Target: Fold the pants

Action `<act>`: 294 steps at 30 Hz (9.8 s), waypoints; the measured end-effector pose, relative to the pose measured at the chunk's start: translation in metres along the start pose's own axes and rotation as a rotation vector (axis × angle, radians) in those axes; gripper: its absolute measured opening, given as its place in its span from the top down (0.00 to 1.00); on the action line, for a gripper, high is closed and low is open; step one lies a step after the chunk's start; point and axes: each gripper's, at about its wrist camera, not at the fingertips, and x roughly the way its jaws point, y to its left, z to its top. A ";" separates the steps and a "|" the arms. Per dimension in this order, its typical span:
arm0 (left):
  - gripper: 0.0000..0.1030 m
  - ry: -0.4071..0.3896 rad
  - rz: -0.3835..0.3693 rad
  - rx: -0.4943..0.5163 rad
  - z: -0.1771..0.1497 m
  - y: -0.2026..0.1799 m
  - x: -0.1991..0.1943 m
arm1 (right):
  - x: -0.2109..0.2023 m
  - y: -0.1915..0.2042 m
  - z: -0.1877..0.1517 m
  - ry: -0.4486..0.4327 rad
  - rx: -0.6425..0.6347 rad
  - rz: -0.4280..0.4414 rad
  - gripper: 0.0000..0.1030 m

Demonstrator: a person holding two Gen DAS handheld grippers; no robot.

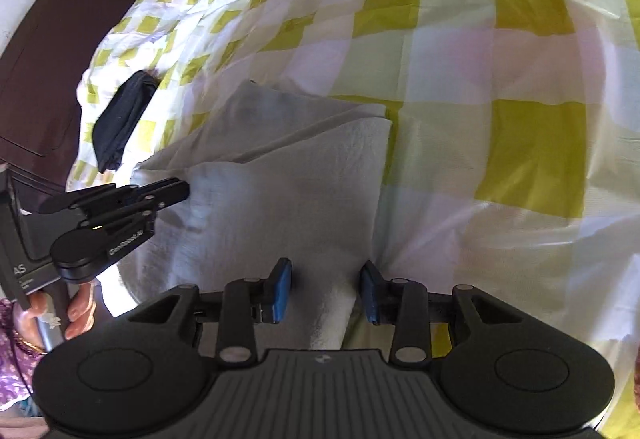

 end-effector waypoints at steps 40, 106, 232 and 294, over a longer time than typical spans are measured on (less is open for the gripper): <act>0.89 -0.083 -0.018 0.193 -0.042 -0.034 -0.022 | -0.037 0.127 0.075 -0.060 0.135 0.046 0.78; 0.94 0.099 -0.050 -0.634 -0.114 0.120 -0.038 | 0.229 0.263 0.121 0.339 -0.763 0.151 0.79; 0.75 -0.030 -0.060 -0.382 0.087 0.010 0.046 | 0.114 0.082 0.246 0.036 -0.694 -0.125 0.61; 0.86 0.008 0.054 -0.285 0.081 0.001 0.068 | 0.031 0.035 0.094 -0.178 -0.321 -0.304 0.59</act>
